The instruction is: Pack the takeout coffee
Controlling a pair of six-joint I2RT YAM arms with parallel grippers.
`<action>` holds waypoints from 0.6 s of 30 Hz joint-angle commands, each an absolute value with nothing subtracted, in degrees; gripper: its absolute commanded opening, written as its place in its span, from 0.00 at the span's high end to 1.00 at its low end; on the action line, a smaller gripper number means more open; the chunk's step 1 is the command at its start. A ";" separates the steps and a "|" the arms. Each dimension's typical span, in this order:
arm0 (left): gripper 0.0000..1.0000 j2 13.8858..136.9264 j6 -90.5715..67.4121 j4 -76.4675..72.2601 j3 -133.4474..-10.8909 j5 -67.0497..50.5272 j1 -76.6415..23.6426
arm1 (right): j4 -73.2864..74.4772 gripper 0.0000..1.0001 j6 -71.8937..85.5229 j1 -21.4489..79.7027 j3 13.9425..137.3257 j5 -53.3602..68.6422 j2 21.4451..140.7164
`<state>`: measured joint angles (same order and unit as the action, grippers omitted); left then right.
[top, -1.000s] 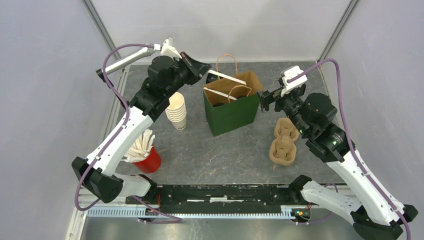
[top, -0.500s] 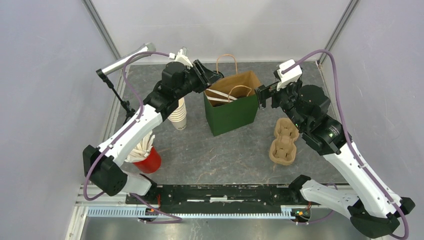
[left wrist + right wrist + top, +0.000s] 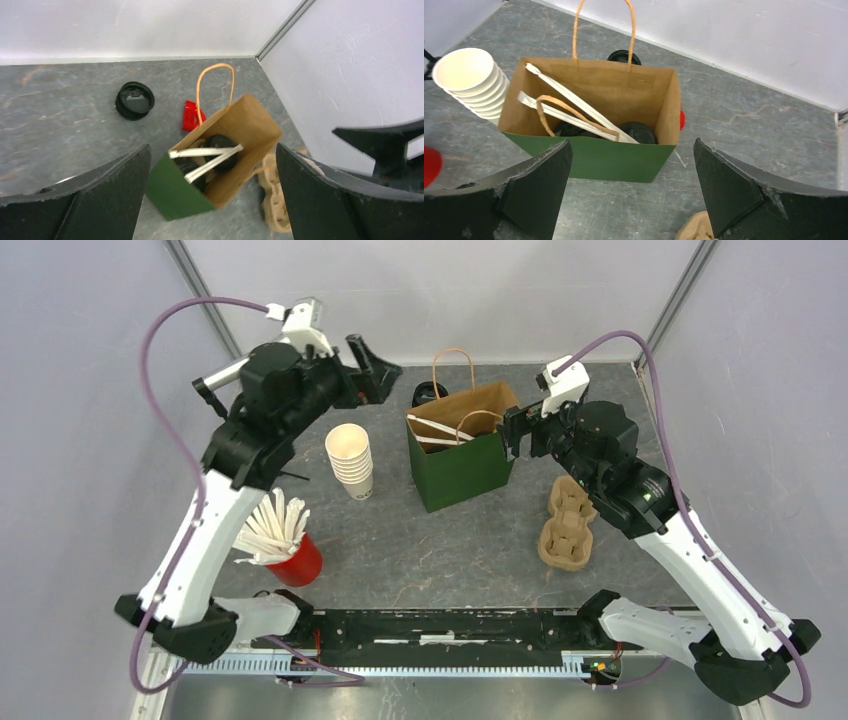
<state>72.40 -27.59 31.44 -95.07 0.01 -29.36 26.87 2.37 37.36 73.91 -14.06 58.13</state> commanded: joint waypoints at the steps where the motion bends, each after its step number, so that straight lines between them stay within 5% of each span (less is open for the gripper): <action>1: 0.00 64.40 -16.22 39.01 -94.70 2.54 -29.41 | 23.68 0.02 9.31 37.27 73.65 -12.09 56.39; 18: 0.00 40.30 -22.18 44.91 -78.52 6.48 -29.39 | 23.97 0.02 18.38 37.27 65.61 -18.41 49.37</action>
